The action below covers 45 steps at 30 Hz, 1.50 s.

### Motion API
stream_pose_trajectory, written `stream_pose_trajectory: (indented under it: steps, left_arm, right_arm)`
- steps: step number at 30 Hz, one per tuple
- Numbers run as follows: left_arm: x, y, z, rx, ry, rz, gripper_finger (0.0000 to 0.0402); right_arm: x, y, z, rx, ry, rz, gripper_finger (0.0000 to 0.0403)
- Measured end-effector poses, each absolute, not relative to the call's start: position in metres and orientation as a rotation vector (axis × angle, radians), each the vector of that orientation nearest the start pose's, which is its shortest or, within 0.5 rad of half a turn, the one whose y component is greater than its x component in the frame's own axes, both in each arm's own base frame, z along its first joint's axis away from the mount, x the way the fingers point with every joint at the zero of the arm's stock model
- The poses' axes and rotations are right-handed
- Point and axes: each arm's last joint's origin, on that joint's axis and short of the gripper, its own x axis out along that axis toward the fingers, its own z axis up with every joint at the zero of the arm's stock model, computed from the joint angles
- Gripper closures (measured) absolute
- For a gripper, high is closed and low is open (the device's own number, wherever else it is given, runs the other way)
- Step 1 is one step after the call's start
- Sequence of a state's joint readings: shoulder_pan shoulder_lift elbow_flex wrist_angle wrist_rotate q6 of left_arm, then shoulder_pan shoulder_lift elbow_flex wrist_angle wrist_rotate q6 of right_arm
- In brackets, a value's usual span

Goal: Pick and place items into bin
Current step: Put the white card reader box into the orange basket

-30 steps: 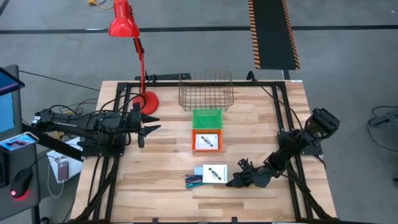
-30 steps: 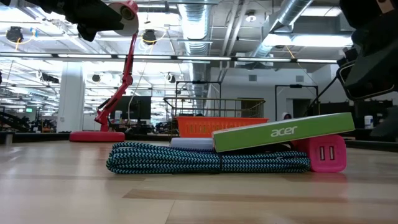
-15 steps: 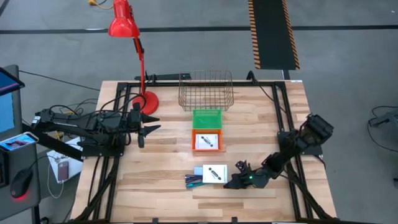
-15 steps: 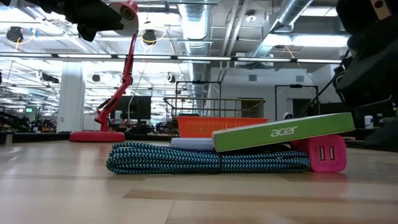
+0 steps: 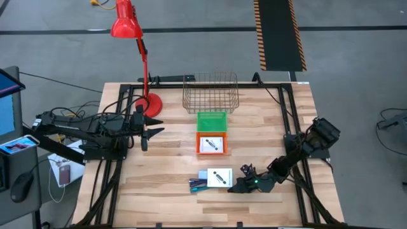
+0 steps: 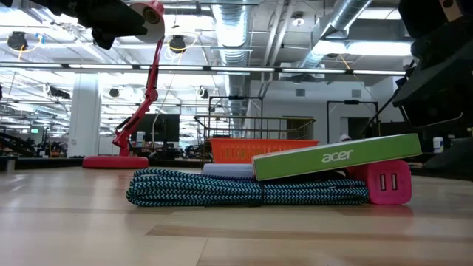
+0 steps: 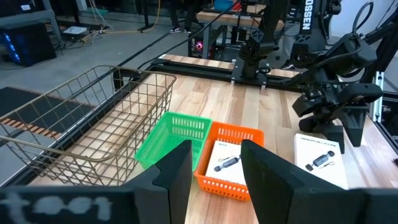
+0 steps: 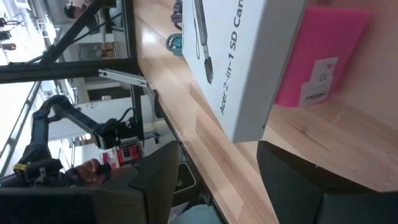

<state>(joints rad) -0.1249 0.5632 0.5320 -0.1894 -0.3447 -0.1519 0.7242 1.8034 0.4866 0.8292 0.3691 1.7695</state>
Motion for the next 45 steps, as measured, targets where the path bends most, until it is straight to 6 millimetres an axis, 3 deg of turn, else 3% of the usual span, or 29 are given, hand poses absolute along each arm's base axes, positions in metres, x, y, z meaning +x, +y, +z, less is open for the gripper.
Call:
stream_pose_trajectory:
  steps: [39,45]
  left_arm:
    - [0.136,-0.007,0.276,-0.094,0.202,0.234,0.0274]
    - [0.136,-0.007,0.276,-0.094,0.202,0.234,0.0274]
  right_arm:
    - [0.228,0.167,0.091,1.483,0.587,-0.151,0.0191]
    - [0.228,0.166,0.091,1.484,0.583,-0.154,0.0205]
